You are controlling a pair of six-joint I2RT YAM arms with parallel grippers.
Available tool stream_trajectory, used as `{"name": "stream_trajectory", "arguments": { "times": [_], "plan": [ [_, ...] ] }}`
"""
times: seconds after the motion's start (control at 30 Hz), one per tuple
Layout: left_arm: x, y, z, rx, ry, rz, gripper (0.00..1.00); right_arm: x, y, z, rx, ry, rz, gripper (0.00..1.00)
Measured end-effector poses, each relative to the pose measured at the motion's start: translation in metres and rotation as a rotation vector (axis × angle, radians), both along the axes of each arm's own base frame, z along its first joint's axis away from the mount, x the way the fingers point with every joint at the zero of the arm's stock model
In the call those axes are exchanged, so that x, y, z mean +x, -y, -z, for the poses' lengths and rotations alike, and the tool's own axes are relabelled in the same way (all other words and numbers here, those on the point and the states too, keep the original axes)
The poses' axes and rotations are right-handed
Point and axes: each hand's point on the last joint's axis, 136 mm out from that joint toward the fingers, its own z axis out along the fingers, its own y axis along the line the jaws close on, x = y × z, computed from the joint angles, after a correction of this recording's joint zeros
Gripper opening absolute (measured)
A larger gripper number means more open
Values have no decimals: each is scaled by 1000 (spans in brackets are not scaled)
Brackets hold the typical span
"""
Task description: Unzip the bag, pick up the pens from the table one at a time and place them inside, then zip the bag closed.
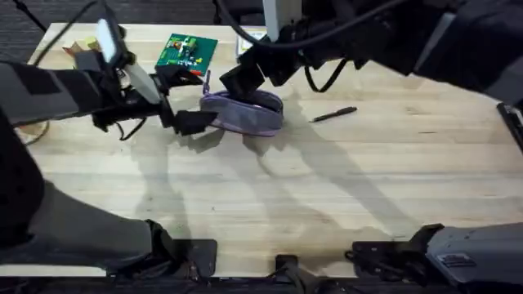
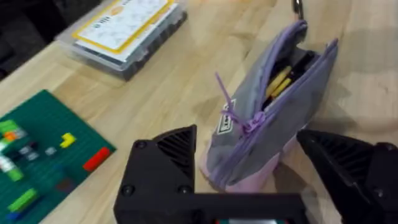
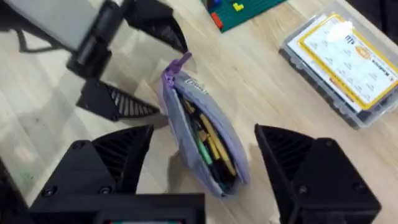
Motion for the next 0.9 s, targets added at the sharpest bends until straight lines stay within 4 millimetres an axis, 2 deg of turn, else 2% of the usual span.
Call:
{"name": "stream_trajectory", "arguments": {
  "times": [0.2, 0.37, 0.57, 0.87, 0.9],
  "plan": [
    [-6, -21, -41, -8, 95, -61, 994, 1, -1, -21, 1, 27, -14, 997],
    [-20, -28, -67, -8, 117, -101, 994, 1, -1, -23, -3, 34, -20, 997],
    [-40, -28, -81, -21, 60, -143, 993, 2, 0, -23, -13, 44, -27, 996],
    [-58, -21, -77, -21, -52, -163, 993, 5, 4, -23, -27, 56, -7, 995],
    [-59, -21, -76, -20, -64, -165, 993, 6, 4, -22, -31, 60, -5, 949]
  ]
}}
